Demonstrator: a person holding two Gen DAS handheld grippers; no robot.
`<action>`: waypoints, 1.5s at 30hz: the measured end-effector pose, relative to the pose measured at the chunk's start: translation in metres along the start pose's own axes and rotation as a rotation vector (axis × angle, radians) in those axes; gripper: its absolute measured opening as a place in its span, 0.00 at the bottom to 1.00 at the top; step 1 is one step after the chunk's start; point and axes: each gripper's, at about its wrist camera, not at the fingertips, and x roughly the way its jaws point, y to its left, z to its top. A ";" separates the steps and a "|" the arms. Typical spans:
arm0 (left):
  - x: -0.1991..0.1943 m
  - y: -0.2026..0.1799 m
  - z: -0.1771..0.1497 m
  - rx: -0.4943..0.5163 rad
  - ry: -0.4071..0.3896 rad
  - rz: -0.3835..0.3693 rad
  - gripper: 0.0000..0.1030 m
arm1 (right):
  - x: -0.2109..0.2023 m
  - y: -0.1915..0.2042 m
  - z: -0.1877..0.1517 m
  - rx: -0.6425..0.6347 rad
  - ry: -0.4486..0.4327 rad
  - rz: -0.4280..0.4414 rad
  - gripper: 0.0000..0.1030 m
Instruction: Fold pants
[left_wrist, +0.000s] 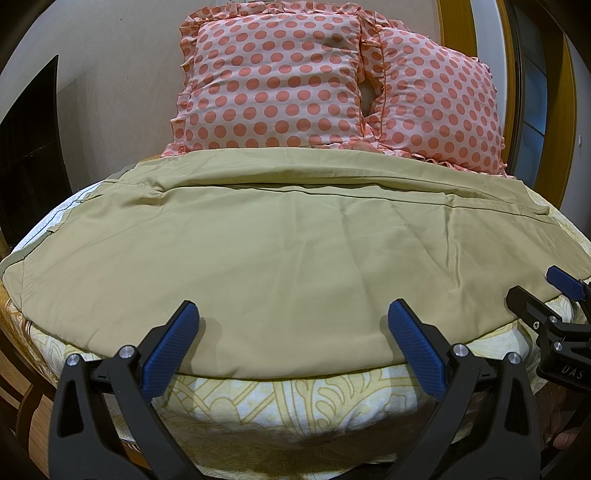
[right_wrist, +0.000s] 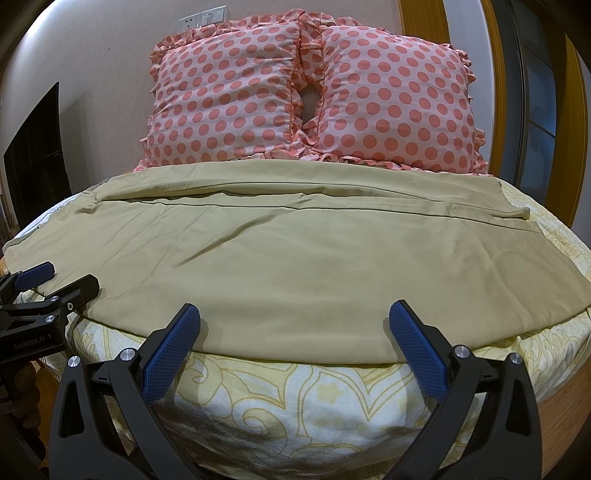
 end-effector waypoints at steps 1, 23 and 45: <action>0.000 0.000 0.000 0.000 0.000 0.000 0.98 | 0.000 0.000 0.000 0.000 0.000 0.000 0.99; 0.000 0.000 0.000 0.001 -0.001 0.000 0.98 | 0.004 0.002 -0.005 0.000 -0.004 -0.001 0.99; -0.002 0.025 0.047 -0.040 -0.041 0.000 0.98 | 0.070 -0.123 0.128 0.287 0.036 -0.029 0.99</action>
